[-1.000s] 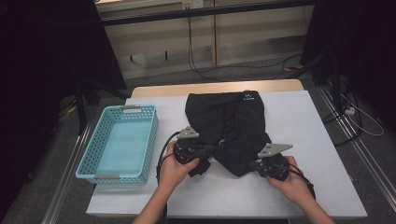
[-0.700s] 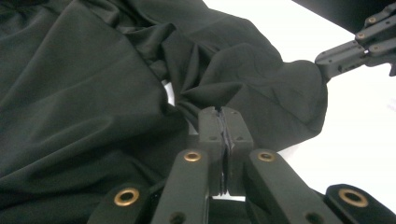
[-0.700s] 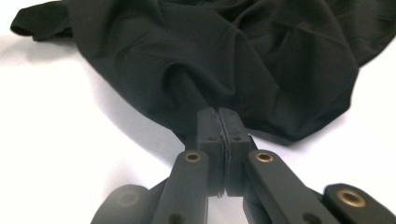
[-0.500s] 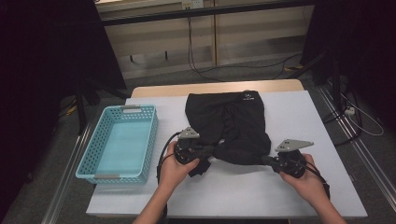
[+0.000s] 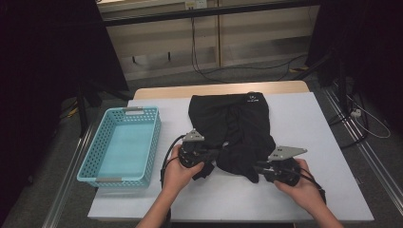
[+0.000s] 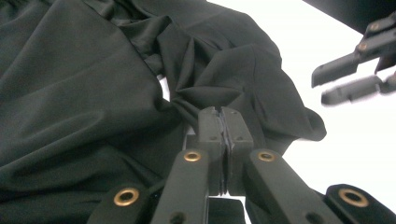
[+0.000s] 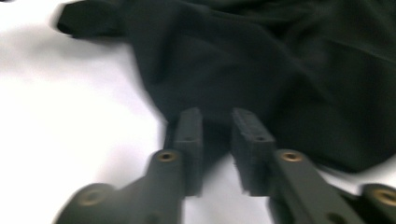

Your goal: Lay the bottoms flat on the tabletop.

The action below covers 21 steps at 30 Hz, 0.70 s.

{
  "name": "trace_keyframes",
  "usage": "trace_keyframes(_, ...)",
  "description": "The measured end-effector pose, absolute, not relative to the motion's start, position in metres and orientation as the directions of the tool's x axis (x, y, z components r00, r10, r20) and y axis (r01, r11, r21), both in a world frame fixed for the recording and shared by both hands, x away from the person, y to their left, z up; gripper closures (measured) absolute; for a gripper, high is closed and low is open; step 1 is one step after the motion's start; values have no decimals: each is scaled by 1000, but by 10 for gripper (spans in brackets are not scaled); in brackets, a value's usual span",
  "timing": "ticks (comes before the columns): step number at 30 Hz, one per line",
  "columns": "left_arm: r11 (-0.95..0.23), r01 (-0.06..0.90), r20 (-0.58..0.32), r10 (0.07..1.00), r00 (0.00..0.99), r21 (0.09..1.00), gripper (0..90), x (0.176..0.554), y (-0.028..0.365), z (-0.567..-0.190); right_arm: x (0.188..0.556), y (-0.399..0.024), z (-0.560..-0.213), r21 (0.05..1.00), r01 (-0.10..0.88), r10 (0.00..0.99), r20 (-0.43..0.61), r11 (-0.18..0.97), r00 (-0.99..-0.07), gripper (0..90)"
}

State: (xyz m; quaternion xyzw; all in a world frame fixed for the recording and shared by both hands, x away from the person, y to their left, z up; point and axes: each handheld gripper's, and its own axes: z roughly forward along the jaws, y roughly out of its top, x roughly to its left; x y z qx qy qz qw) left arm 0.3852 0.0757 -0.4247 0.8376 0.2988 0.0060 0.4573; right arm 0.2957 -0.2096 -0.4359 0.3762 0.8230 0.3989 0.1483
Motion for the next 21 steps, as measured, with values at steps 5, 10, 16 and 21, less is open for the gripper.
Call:
trace_keyframes(5,-405,493,-261,505,823,770,885,385,75,-424,301,-182,-447,730,496,722,5,471,-692,593)
trace_keyframes(10,-425,495,-244,519,819,758,887,386,77,-427,316,-197,-448,722,530,795,-48,446,-604,896)
trace_keyframes(16,-431,502,-245,524,816,750,887,387,75,-431,325,-235,-449,741,577,856,5,344,-517,893)
trace_keyframes(21,-422,516,-270,517,812,746,885,386,74,-431,318,-246,-450,726,587,854,0,358,-521,800)
